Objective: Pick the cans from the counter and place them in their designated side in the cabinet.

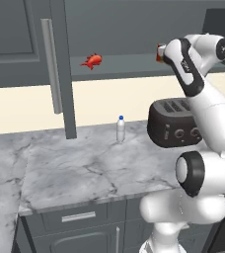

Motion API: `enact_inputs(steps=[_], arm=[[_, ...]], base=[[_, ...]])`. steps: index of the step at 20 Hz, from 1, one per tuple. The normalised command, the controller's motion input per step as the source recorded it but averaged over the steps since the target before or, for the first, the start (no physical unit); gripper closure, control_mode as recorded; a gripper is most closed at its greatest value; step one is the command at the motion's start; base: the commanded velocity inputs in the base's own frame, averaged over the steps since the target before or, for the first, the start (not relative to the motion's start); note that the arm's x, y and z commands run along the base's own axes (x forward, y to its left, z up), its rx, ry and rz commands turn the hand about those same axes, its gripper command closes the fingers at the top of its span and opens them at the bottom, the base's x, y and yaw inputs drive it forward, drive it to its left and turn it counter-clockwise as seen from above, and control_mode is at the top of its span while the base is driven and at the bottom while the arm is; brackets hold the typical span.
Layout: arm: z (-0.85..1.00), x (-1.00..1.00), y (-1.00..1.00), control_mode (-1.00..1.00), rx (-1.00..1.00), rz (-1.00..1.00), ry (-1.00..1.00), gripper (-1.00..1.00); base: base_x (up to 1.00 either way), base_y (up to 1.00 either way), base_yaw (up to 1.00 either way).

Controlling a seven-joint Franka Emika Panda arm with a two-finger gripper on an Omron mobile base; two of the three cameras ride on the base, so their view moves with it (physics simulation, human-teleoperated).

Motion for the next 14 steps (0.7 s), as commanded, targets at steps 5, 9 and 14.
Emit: enact_inputs(steps=[5,9,14], arm=[[-0.04,-0.77,0.0,-1.0,-0.05,0.0,0.0,-1.0],[-0.08,-0.82,0.0,-1.0,-0.05,0.0,-0.01,-1.0],[-0.11,-0.85,0.0,-1.0,-0.05,0.0,-0.02,-1.0]], base=[[0.0,0.0,0.0],[0.0,0.0,0.0],[0.0,0.0,0.0]])
